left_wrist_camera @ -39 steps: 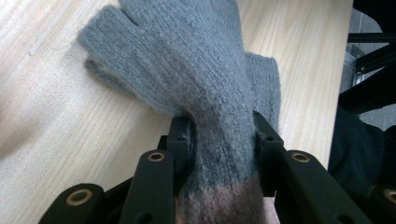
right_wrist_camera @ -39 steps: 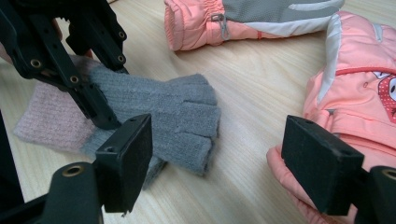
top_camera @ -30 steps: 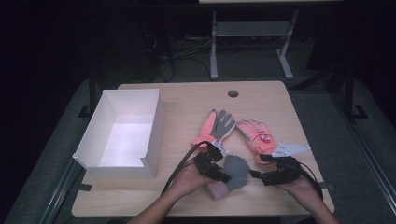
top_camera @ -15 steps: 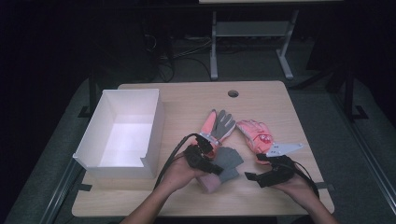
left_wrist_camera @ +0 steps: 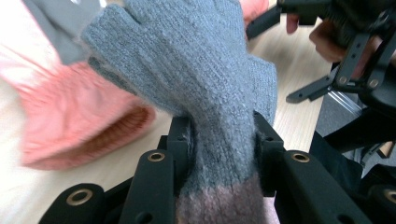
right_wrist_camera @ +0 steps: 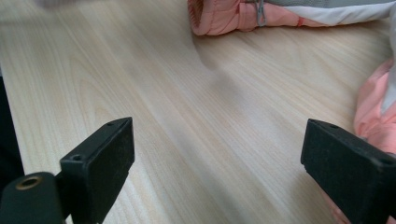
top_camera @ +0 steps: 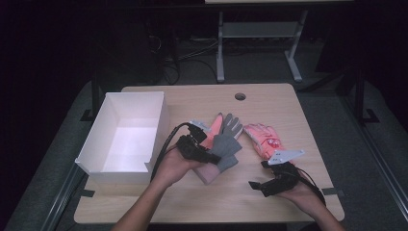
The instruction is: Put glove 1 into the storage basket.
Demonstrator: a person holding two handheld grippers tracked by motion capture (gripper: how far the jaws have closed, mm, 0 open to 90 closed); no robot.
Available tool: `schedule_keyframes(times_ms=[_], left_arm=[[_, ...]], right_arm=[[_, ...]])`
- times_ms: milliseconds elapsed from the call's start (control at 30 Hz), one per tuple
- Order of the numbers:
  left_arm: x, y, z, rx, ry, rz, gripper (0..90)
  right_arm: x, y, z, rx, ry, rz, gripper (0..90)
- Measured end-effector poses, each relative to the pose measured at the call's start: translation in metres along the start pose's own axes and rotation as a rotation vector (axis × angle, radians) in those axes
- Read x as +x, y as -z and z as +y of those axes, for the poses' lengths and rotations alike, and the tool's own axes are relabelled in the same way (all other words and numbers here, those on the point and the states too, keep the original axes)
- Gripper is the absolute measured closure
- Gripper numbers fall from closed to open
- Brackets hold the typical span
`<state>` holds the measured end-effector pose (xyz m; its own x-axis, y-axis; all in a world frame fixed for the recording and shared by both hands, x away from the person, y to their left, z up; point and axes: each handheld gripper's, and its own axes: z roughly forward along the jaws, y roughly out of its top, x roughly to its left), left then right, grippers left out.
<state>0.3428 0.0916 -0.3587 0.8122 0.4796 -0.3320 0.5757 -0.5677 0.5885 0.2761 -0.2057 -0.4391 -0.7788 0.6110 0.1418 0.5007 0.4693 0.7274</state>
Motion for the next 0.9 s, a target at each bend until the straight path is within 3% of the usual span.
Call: schedule_keyframes(times_ms=[333, 633, 900], left_arm=[[0.008, 0.037, 0.019, -0.026, 0.004, 0.032, 66.8], [0.018, 0.079, 0.031, -0.05, 0.003, 0.118, 66.8], [0.032, 0.107, 0.029, -0.089, 0.042, 0.176, 66.7]], right_arm=[[0.001, 0.0, -0.001, -0.003, 0.011, -0.006, 9.6], [0.0, 0.001, 0.0, -0.005, 0.009, -0.007, 9.6], [-0.001, 0.001, 0.0, -0.003, 0.014, -0.012, 9.9]])
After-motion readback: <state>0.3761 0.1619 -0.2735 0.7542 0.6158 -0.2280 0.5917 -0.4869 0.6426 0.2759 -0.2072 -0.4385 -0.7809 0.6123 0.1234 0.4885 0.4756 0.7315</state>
